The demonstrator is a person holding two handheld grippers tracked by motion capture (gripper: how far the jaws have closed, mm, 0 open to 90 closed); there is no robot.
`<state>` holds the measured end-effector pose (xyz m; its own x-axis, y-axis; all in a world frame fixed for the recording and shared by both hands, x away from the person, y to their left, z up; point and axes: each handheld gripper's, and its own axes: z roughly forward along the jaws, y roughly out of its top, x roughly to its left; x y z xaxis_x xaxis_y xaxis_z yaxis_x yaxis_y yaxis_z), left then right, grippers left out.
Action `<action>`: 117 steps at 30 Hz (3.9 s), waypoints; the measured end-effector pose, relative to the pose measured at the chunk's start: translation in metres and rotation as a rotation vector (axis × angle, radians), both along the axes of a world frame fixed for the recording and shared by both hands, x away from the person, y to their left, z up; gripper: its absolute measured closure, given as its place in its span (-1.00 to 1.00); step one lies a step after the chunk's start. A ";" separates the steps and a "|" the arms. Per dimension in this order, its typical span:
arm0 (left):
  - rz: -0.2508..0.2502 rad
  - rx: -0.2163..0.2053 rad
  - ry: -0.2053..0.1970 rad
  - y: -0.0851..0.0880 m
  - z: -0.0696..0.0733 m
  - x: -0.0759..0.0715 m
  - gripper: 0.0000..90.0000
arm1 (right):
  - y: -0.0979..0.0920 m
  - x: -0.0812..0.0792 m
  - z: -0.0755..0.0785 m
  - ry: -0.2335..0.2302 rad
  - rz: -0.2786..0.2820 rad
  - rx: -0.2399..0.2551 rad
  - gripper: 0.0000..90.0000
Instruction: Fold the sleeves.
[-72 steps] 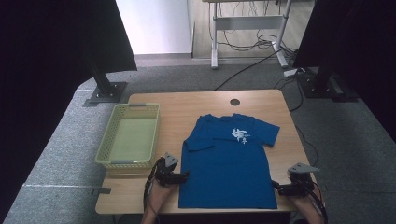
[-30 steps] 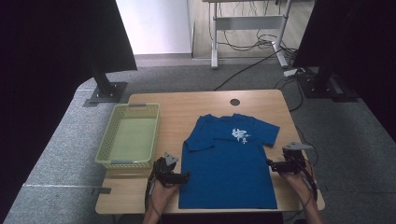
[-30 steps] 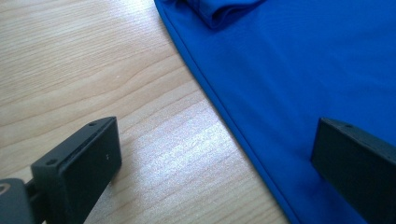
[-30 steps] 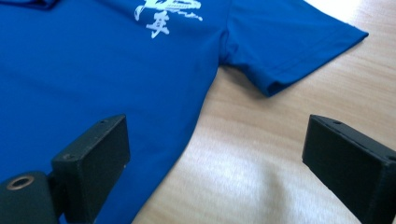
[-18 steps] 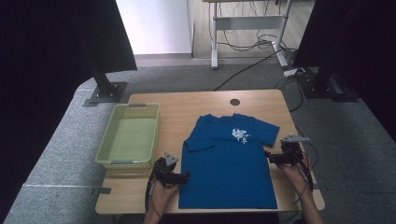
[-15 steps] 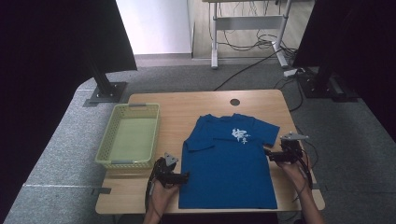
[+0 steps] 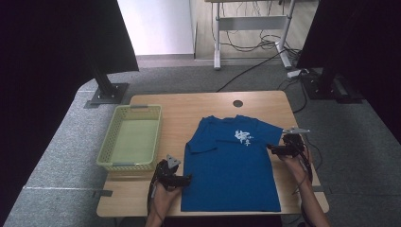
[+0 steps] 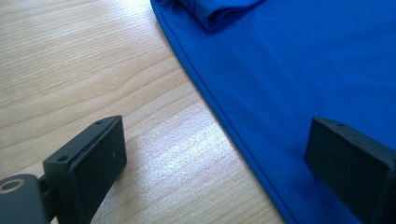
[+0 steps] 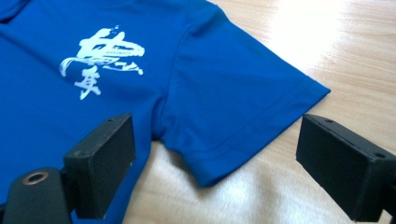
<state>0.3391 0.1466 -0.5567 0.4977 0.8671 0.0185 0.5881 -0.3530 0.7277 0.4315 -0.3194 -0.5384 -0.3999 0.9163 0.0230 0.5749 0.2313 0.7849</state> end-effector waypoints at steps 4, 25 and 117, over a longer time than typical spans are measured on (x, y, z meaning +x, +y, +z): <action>0.000 0.000 0.000 0.000 0.000 0.000 -0.89 | 0.001 0.009 -0.001 -0.007 -0.007 0.003 -0.72; 0.003 0.000 0.000 0.000 0.000 0.000 -0.88 | -0.002 0.055 -0.012 0.011 -0.074 -0.035 -0.60; 0.000 0.000 -0.001 0.000 0.000 0.000 -0.87 | 0.054 0.042 0.016 -0.016 0.153 0.032 0.90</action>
